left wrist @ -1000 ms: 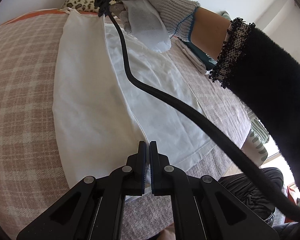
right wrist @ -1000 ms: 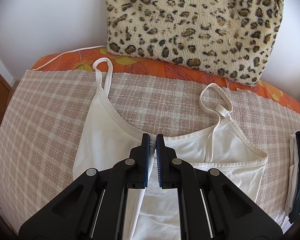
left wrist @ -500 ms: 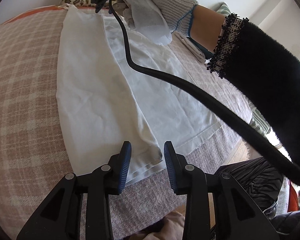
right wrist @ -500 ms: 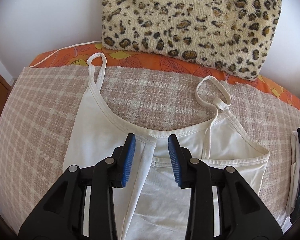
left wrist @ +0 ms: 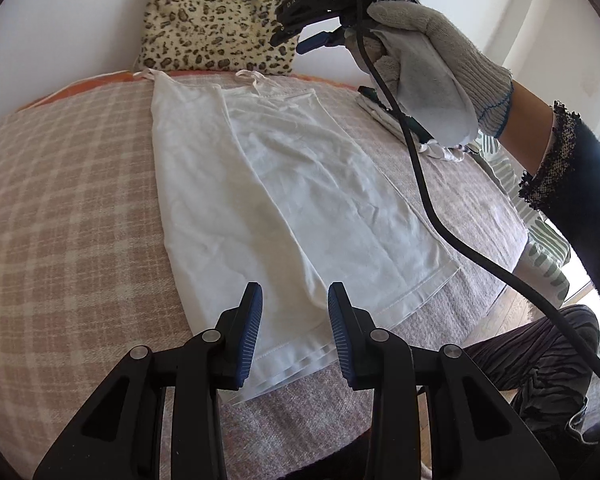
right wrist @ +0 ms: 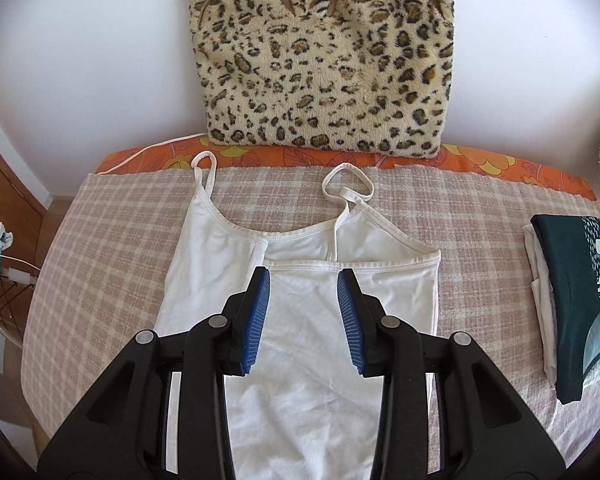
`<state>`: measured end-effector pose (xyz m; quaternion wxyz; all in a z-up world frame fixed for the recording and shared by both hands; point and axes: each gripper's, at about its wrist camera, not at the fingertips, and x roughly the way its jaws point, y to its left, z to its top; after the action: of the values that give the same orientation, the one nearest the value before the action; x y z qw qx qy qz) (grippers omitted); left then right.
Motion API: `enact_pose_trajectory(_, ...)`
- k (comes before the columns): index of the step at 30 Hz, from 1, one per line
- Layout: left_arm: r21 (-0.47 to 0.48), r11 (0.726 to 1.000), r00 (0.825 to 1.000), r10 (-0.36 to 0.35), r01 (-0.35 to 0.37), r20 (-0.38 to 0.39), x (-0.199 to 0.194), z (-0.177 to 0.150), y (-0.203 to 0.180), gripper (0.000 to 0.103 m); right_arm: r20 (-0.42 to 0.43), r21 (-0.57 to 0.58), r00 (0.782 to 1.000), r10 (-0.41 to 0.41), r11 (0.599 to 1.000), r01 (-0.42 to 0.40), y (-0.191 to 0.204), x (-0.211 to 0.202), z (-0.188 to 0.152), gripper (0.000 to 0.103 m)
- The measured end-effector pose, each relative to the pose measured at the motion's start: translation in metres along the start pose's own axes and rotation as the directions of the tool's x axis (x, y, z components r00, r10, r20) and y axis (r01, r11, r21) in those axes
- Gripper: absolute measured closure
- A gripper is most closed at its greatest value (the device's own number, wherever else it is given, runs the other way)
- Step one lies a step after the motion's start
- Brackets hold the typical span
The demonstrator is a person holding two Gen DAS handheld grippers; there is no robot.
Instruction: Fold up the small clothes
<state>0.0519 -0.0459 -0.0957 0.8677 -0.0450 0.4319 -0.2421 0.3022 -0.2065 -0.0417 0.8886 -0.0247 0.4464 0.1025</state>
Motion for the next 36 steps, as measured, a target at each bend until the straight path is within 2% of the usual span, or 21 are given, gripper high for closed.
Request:
enact_pose_trajectory(6, 0.062, 0.998, 1.0, 0.006, -0.006, 0.013, 0.006, 0.0, -0.026, 0.071, 0.031, 0.025, 0.999, 0.008, 1.0, -0.009, -0.032, -0.046, -0.031, 0.067)
enact_pose_trajectory(13, 0.202, 0.979, 0.999, 0.015, -0.021, 0.032, 0.019, -0.004, -0.071, 0.071, 0.041, 0.065, 0.999, 0.015, 0.998, -0.018, -0.076, -0.083, -0.074, 0.067)
enact_pose_trajectory(18, 0.258, 0.966, 0.999, -0.021, 0.014, 0.024, 0.033, -0.001, -0.106, 0.071, 0.067, 0.089, 0.997, 0.03, 0.995, -0.036, -0.106, -0.105, -0.093, 0.067)
enact_pose_trajectory(22, 0.303, 0.952, 0.998, -0.055, 0.048, 0.014, 0.048, 0.0, -0.135, 0.071, 0.078, 0.134, 0.995, 0.061, 0.988, -0.071, -0.13, -0.106, -0.099, 0.067)
enact_pose_trajectory(28, 0.322, 0.94, 0.993, -0.103, 0.117, -0.06, 0.075, -0.004, -0.161, 0.071, 0.061, 0.198, 0.995, 0.074, 0.976, -0.085, -0.162, -0.092, -0.106, 0.067)
enact_pose_trajectory(34, 0.336, 0.935, 0.991, -0.081, 0.113, -0.109, 0.1, -0.008, -0.17, 0.071, 0.064, 0.262, 0.995, 0.076, 0.961, -0.09, -0.194, -0.088, -0.104, 0.066)
enact_pose_trajectory(36, 0.338, 0.935, 0.992, -0.076, 0.105, -0.098, 0.102, -0.007, -0.172, 0.071, 0.063, 0.279, 0.994, 0.084, 0.955, -0.099, -0.202, -0.085, -0.103, 0.067)
